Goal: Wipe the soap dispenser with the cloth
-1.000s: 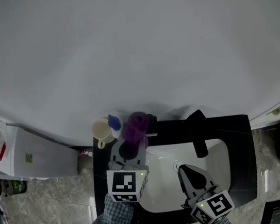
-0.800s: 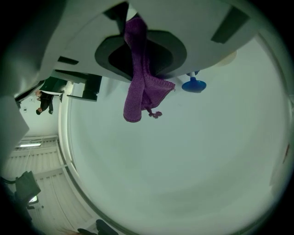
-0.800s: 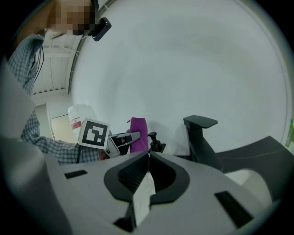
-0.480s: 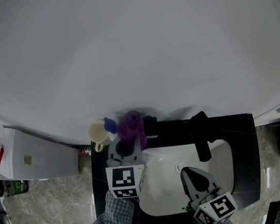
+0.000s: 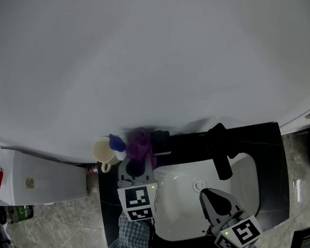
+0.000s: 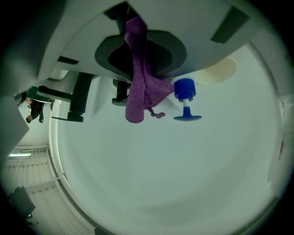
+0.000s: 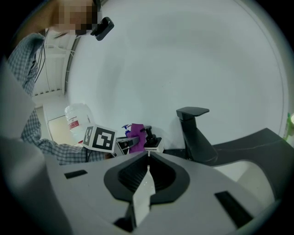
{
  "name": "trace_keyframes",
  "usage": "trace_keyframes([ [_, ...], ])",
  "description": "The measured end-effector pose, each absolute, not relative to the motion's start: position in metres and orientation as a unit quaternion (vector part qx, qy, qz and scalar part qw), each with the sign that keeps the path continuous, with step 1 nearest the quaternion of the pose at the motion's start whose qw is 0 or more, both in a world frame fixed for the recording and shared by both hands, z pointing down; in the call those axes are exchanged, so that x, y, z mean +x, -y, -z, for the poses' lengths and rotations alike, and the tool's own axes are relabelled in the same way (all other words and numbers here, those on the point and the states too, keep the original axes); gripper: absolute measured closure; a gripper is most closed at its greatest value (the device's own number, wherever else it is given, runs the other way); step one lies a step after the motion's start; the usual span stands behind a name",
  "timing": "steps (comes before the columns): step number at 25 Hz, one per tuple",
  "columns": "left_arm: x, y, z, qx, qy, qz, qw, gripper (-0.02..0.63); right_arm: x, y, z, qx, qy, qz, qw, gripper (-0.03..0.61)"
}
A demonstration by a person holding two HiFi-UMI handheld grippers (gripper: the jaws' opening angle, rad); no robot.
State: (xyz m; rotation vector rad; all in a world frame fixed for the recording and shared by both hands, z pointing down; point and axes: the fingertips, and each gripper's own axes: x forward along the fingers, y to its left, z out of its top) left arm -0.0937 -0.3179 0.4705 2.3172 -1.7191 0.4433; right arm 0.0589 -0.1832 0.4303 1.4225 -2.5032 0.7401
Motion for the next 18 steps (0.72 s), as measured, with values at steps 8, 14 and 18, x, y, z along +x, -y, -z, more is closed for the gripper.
trace_keyframes([
  [8,-0.092,0.316,-0.497,0.776,0.59,-0.182,0.132,0.552,0.066,0.182,-0.436,0.485,0.832,-0.258,0.082,0.554],
  [14,-0.095,0.307,-0.496,0.772,0.591,-0.188,0.139,0.552,0.063,0.182,-0.437,0.479,0.836,-0.256,0.083,0.554],
  [18,-0.097,0.295,-0.485,0.771,0.595,-0.174,0.146,0.552,0.059,0.18,-0.438,0.474,0.836,-0.261,0.085,0.554],
])
